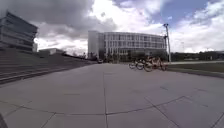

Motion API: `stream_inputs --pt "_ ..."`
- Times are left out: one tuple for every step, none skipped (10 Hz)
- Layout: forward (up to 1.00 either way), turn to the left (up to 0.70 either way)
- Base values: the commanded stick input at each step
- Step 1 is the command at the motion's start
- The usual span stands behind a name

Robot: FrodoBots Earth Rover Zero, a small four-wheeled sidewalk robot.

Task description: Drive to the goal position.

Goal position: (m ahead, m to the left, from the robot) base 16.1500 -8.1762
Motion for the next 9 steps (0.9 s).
stream_inputs --pt "0.70 0.00" --pt "0.70 0.00" --pt "0.70 0.00" --pt "0.70 0.00" --pt "0.70 0.00" --pt "0.70 0.00" --pt "0.70 0.00" --pt "0.70 0.00" --pt "0.70 0.00"
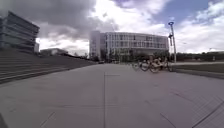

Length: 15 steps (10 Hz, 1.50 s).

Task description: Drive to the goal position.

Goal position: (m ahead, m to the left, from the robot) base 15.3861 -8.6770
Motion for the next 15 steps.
stream_inputs --pt "0.70 0.00" --pt "0.70 0.00" --pt "0.70 0.00" --pt "0.70 0.00" --pt "0.70 0.00" --pt "0.70 0.00" --pt "0.70 0.00" --pt "0.70 0.00" --pt "0.70 0.00" --pt "0.70 0.00" --pt "0.70 0.00" --pt "0.70 0.00" --pt "0.70 0.00" --pt "0.70 0.00" --pt "0.70 0.00"
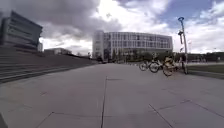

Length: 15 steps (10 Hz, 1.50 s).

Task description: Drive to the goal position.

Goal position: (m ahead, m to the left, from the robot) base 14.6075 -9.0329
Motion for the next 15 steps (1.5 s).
stream_inputs --pt "0.70 0.00" --pt "0.70 0.00" --pt "0.70 0.00" --pt "0.70 0.00" --pt "0.70 0.00" --pt "0.70 0.00" --pt "0.70 0.00" --pt "0.70 0.00" --pt "0.70 0.00" --pt "0.70 0.00" --pt "0.70 0.00" --pt "0.70 0.00" --pt "0.70 0.00" --pt "0.70 0.00" --pt "0.70 0.00"
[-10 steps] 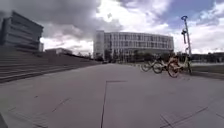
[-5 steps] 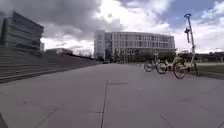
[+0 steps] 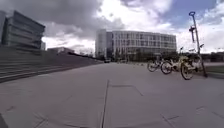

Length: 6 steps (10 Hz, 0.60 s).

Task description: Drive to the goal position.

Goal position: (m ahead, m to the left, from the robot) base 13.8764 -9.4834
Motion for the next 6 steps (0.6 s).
stream_inputs --pt "0.70 0.00" --pt "0.70 0.00" --pt "0.70 0.00" --pt "0.70 0.00" --pt "0.70 0.00" --pt "0.70 0.00"
